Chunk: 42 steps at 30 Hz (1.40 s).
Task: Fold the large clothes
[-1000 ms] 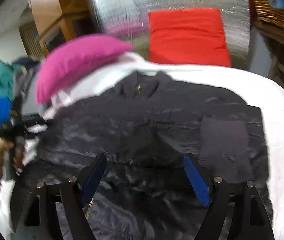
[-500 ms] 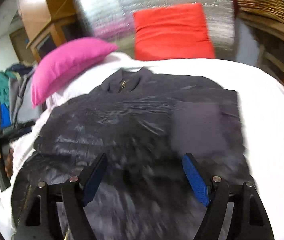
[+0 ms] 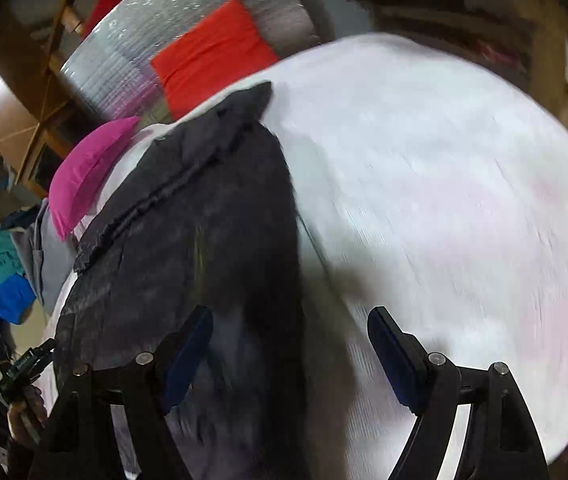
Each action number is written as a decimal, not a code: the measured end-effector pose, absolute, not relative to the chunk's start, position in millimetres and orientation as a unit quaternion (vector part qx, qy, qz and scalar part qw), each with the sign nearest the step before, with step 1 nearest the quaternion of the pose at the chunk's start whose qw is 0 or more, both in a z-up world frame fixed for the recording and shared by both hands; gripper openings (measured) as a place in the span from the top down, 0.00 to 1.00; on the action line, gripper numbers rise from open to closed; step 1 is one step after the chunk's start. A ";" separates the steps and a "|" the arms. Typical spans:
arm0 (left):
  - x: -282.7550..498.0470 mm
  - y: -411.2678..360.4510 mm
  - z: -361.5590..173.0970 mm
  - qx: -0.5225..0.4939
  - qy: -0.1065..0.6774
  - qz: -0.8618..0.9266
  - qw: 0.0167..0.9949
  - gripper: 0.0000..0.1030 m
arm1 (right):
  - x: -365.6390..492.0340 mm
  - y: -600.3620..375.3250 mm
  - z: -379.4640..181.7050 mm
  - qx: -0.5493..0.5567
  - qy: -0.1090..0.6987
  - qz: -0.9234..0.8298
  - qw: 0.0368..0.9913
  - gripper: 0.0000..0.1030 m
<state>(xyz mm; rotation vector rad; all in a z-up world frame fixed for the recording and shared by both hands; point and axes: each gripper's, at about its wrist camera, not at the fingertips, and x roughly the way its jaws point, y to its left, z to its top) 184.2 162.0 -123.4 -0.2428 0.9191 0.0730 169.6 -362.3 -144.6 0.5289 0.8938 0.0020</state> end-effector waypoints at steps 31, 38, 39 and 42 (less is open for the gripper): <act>98.8 149.2 -145.4 -0.158 0.510 -0.062 0.843 0.24 | 141.2 -323.5 -162.6 0.278 0.435 0.069 0.853 0.27; 93.5 149.1 -154.5 -0.181 0.518 -0.077 0.833 0.46 | 132.9 -330.3 -160.5 0.272 0.440 0.061 0.854 0.67; 92.7 149.8 -154.5 -0.184 0.516 -0.078 0.833 0.46 | 130.7 -330.9 -158.0 0.270 0.437 0.063 0.855 0.67; 89.0 151.1 -152.8 -0.189 0.514 -0.082 0.833 0.46 | 129.2 -332.5 -159.5 0.279 0.437 0.066 0.853 0.64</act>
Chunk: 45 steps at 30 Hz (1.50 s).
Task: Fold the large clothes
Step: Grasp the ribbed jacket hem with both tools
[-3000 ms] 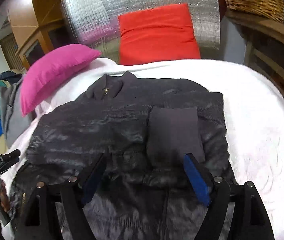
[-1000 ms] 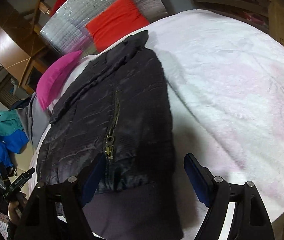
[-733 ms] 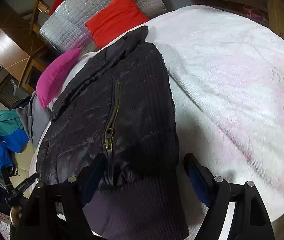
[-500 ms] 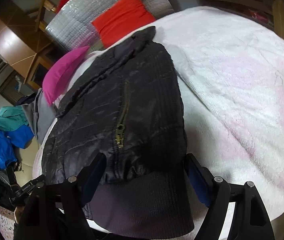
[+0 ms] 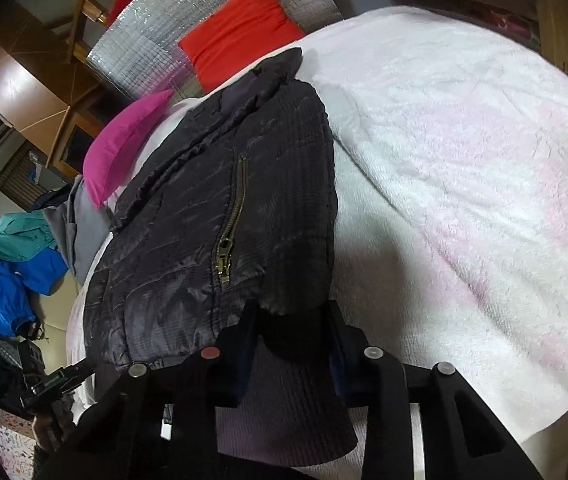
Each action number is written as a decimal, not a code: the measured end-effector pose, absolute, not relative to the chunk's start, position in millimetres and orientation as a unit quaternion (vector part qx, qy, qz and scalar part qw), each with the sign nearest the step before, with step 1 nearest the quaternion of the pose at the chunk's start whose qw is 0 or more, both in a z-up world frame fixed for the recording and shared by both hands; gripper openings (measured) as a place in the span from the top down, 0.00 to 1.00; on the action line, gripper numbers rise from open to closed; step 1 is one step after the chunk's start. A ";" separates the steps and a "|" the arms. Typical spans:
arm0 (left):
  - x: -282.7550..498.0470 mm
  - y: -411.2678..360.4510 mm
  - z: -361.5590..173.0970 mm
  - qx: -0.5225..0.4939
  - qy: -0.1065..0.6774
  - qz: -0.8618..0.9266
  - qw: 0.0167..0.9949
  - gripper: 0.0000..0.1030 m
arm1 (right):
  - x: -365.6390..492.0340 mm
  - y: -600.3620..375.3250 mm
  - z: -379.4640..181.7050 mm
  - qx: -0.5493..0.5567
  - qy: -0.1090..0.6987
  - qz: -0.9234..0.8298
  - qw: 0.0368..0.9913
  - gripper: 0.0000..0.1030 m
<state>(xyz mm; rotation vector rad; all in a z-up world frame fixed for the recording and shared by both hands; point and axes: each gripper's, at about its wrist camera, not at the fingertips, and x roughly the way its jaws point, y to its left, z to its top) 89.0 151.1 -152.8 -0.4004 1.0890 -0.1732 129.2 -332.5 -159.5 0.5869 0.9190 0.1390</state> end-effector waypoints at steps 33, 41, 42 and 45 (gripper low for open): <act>66.2 173.8 -154.9 -0.229 0.495 -0.076 0.835 0.74 | 109.5 -335.0 -180.9 0.368 0.433 0.116 0.814 0.66; 77.3 157.7 -161.1 -0.204 0.505 -0.073 0.835 0.78 | 111.6 -327.5 -184.3 0.357 0.449 0.133 0.809 0.88; 77.7 156.0 -158.8 -0.197 0.506 -0.070 0.837 0.80 | 111.0 -327.2 -180.7 0.358 0.447 0.136 0.808 0.89; 80.7 151.3 -145.8 -0.190 0.499 -0.071 0.843 0.87 | 109.1 -325.4 -161.6 0.359 0.433 0.152 0.813 0.91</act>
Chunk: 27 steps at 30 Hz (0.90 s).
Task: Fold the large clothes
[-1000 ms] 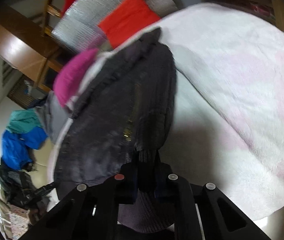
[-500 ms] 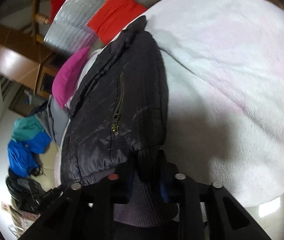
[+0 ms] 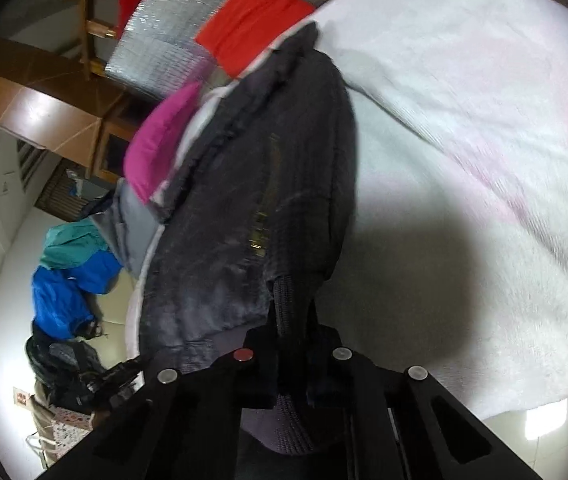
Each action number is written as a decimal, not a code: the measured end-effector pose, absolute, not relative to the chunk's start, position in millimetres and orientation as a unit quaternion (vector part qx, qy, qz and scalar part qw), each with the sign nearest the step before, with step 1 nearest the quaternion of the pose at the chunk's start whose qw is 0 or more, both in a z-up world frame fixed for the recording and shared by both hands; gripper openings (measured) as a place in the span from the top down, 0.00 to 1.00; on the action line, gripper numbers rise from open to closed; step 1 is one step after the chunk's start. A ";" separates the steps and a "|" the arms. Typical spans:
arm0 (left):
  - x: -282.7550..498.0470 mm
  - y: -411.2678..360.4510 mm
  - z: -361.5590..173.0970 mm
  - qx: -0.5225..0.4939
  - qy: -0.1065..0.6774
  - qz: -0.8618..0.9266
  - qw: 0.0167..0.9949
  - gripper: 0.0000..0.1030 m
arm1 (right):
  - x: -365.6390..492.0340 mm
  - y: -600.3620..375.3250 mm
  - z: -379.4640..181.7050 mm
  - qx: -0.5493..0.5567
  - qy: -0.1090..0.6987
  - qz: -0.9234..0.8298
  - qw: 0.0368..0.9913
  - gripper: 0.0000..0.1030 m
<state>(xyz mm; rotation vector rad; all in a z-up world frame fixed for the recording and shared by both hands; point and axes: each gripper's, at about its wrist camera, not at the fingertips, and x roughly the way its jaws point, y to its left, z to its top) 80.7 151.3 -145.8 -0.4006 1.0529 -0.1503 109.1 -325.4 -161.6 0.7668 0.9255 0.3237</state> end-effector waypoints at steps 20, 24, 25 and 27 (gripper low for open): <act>18.4 169.7 -111.6 -0.215 0.457 -0.085 0.859 0.89 | 45.6 -334.5 -139.8 0.372 0.414 0.169 0.813 0.92; 13.7 169.1 -100.4 -0.211 0.445 -0.088 0.866 0.89 | 39.0 -331.4 -129.8 0.365 0.408 0.177 0.818 0.92; 11.4 168.8 -98.2 -0.210 0.442 -0.088 0.867 0.89 | 37.3 -331.0 -127.8 0.363 0.406 0.179 0.819 0.92; 6.2 171.9 -96.4 -0.210 0.441 -0.087 0.868 0.89 | 33.4 -331.8 -125.7 0.359 0.405 0.181 0.821 0.92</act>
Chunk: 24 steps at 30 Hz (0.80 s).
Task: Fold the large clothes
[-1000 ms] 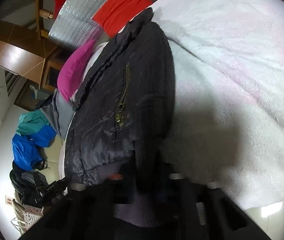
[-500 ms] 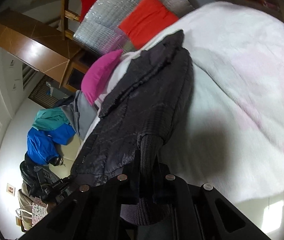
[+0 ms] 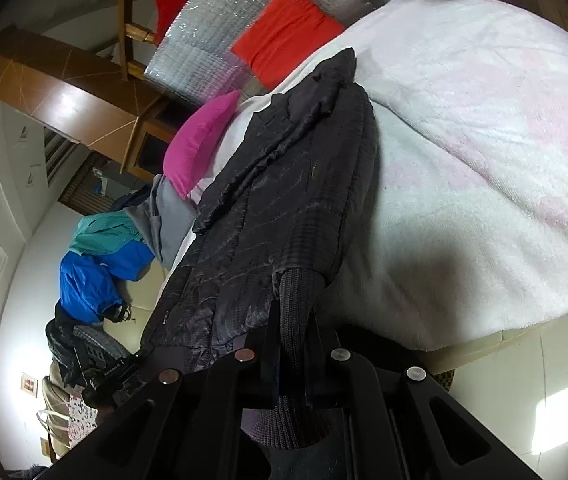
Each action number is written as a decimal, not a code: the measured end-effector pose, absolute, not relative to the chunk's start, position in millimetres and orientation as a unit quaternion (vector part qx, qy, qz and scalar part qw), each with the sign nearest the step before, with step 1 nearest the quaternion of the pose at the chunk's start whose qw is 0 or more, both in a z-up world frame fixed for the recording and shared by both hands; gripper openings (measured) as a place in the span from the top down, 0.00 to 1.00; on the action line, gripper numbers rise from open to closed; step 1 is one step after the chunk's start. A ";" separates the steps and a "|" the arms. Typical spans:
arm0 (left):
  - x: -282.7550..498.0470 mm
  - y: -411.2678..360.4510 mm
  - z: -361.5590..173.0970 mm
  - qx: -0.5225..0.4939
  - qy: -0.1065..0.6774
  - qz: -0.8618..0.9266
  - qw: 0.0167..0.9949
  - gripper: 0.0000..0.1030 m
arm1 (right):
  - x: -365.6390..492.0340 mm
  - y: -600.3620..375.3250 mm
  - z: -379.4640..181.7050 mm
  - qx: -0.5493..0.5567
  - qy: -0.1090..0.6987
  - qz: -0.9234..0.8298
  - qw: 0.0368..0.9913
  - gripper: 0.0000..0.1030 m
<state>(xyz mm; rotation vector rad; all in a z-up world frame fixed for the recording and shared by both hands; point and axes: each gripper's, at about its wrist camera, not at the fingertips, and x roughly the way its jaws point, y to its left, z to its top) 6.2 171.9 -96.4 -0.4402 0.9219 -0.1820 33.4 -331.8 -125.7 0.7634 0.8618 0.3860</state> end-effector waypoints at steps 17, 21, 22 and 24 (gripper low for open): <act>4.8 183.0 -125.9 -0.226 0.462 -0.089 0.853 0.84 | 25.3 -340.1 -148.4 0.347 0.425 0.163 0.820 0.88; 6.1 190.8 -132.9 -0.254 0.463 -0.088 0.844 0.70 | 24.1 -346.2 -156.7 0.363 0.424 0.153 0.816 0.74; 6.5 192.4 -133.3 -0.254 0.459 -0.082 0.847 0.60 | 23.5 -346.8 -157.5 0.363 0.425 0.151 0.815 0.72; 6.6 193.1 -135.8 -0.254 0.458 -0.079 0.848 0.53 | 24.4 -347.0 -158.2 0.364 0.426 0.151 0.815 0.72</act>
